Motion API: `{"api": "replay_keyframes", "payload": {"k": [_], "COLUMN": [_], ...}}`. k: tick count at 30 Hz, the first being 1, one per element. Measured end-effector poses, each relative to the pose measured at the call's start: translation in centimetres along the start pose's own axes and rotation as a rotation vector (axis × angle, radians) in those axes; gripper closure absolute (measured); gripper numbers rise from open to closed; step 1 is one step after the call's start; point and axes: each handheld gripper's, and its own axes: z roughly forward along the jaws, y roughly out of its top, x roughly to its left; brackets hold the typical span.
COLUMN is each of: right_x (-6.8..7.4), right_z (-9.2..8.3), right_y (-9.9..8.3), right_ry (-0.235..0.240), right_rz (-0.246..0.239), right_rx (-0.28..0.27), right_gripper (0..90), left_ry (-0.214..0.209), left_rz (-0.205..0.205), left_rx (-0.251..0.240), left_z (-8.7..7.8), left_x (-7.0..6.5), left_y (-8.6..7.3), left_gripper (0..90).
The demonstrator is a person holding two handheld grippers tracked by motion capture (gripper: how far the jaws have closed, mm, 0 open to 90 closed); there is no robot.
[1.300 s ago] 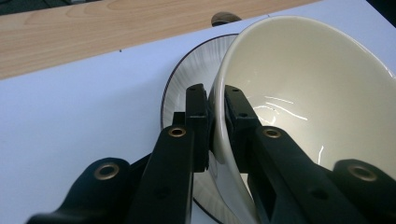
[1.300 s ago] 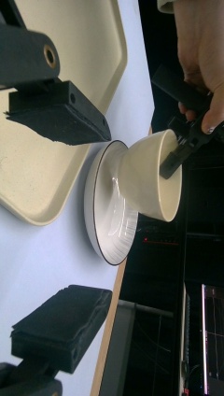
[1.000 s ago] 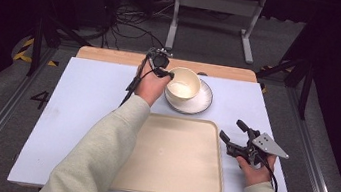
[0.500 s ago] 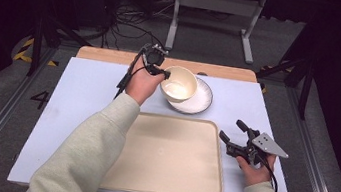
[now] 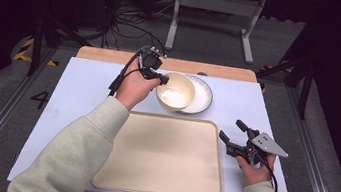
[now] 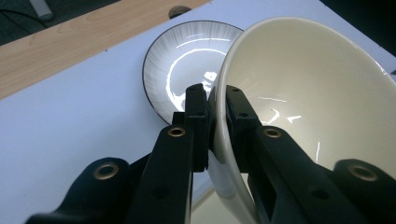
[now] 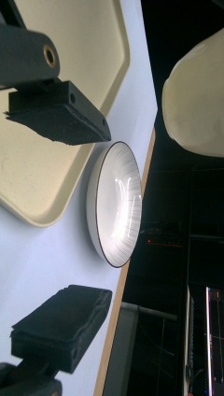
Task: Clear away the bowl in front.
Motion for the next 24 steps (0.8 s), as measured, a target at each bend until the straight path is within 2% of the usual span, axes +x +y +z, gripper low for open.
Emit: {"api": "replay_keyframes", "payload": {"k": [8, 11, 15, 24], "right_x": [0.0, 0.0, 0.0, 0.0], "right_z": [0.0, 0.0, 0.0, 0.0], "right_y": [0.0, 0.0, 0.0, 0.0], "right_ry": [0.000, 0.000, 0.000, 0.000], "right_rz": [0.000, 0.002, 0.002, 0.000], "right_rx": [0.000, 0.000, 0.000, 0.000], "right_gripper": [20.2, 20.1, 20.1, 20.1], "left_ry": [-0.030, -0.057, -0.062, -0.103], "left_rz": [0.035, 0.033, 0.052, 0.069], "left_rx": [0.011, 0.015, 0.022, 0.036], "left_z": [-0.8, -1.0, -1.2, -1.8], "left_x": [-0.6, -0.7, -0.9, -1.5], "left_y": [-1.2, -1.7, -2.1, -3.2], "left_gripper": [82.4, 82.5, 82.4, 82.4]}}
